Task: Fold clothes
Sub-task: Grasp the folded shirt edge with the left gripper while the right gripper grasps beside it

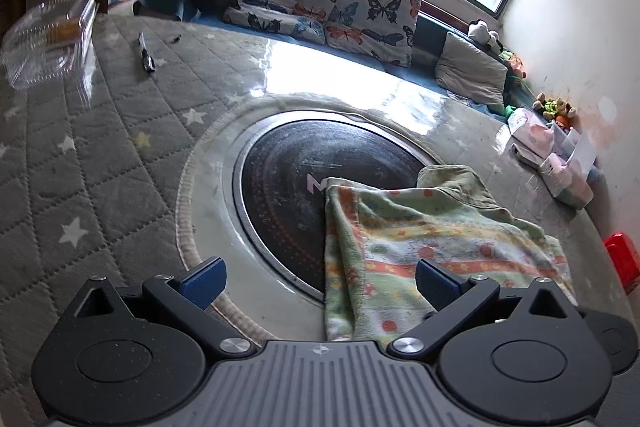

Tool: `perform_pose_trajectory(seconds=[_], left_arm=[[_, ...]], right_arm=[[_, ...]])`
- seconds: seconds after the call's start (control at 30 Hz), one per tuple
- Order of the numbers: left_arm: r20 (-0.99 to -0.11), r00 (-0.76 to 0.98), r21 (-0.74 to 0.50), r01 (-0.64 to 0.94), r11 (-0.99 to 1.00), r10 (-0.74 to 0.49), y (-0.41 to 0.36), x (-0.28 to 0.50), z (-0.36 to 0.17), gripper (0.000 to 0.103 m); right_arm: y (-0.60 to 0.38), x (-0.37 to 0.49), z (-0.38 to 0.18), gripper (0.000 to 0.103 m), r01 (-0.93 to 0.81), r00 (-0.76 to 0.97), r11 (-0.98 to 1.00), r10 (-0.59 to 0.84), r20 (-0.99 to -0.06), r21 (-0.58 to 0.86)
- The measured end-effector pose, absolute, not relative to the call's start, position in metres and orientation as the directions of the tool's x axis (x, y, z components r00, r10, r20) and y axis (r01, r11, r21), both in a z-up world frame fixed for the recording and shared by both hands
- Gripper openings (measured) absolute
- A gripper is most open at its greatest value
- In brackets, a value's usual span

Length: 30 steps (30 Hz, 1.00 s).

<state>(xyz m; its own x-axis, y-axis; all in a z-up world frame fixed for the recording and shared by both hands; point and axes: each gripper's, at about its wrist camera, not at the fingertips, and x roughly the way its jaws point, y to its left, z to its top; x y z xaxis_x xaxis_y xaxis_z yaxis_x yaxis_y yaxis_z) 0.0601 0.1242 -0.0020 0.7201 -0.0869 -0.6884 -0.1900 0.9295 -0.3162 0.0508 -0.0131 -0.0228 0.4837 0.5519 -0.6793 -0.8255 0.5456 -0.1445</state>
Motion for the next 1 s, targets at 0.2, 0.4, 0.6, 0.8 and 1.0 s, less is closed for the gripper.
perform_pose_trajectory(seconds=[0.2,0.4,0.6,0.8,1.0], left_arm=[[-0.691,0.704,-0.420,-0.202,0.885,-0.167,0.130,0.065,-0.006,0.102],[-0.687,0.690,-0.508,-0.232,0.830,-0.228,0.136,0.070,-0.011,0.102],[-0.675,0.669,-0.599,-0.252,0.760,-0.311,0.135,0.079,-0.017,0.098],[-0.663,0.661,-0.645,-0.267,0.716,-0.351,0.129,0.089,-0.021,0.085],[-0.673,0.685,-0.604,-0.289,0.743,-0.281,0.144,0.082,-0.007,0.085]], right_arm=[[-0.012,0.059,-0.023,0.026,-0.822,0.472,0.559,0.557,-0.683,-0.111],[-0.030,0.071,-0.009,0.015,-0.796,0.436,0.604,0.614,-0.658,0.036],[-0.047,0.077,0.006,0.008,-0.776,0.430,0.619,0.658,-0.619,0.120],[-0.052,0.079,0.003,0.003,-0.767,0.431,0.629,0.652,-0.624,0.128],[-0.041,0.075,-0.010,0.017,-0.806,0.407,0.586,0.646,-0.646,0.078]])
